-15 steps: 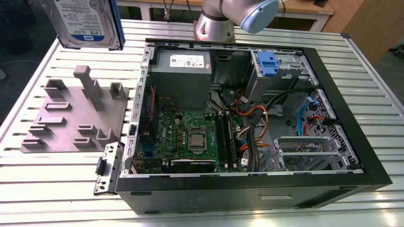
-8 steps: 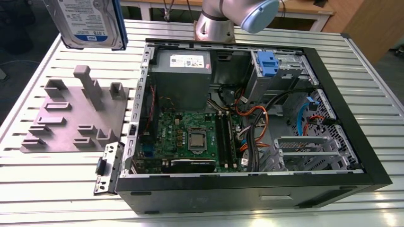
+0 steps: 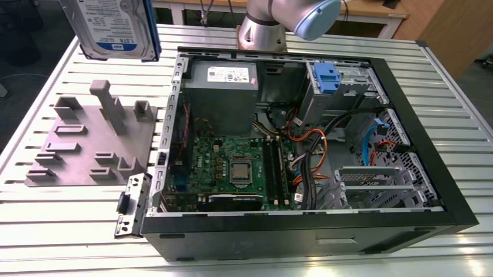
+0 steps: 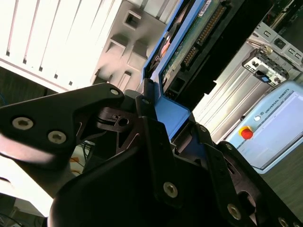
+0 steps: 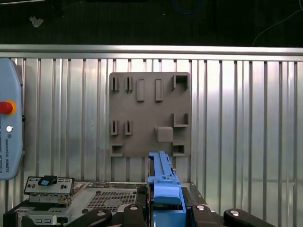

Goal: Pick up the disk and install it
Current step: 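Pick up the disk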

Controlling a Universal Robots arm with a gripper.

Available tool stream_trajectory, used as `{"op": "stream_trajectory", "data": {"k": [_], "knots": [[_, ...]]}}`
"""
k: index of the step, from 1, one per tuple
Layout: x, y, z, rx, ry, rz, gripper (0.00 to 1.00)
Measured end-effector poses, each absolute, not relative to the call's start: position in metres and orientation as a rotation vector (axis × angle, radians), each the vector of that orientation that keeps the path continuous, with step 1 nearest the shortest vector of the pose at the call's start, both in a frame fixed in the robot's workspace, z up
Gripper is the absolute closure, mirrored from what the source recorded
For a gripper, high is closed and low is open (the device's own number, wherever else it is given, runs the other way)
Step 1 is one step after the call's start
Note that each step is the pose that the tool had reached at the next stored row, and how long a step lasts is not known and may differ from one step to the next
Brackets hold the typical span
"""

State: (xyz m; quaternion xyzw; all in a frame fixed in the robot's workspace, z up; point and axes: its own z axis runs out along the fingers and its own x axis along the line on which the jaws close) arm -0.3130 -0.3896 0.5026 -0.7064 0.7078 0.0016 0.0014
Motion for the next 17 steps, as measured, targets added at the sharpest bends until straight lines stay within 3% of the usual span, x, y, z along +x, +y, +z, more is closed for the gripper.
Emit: {"op": "stream_trajectory", "data": {"k": [17], "knots": [[-0.301,-0.390,0.503,-2.217,2.222,0.005,0.64]]}}
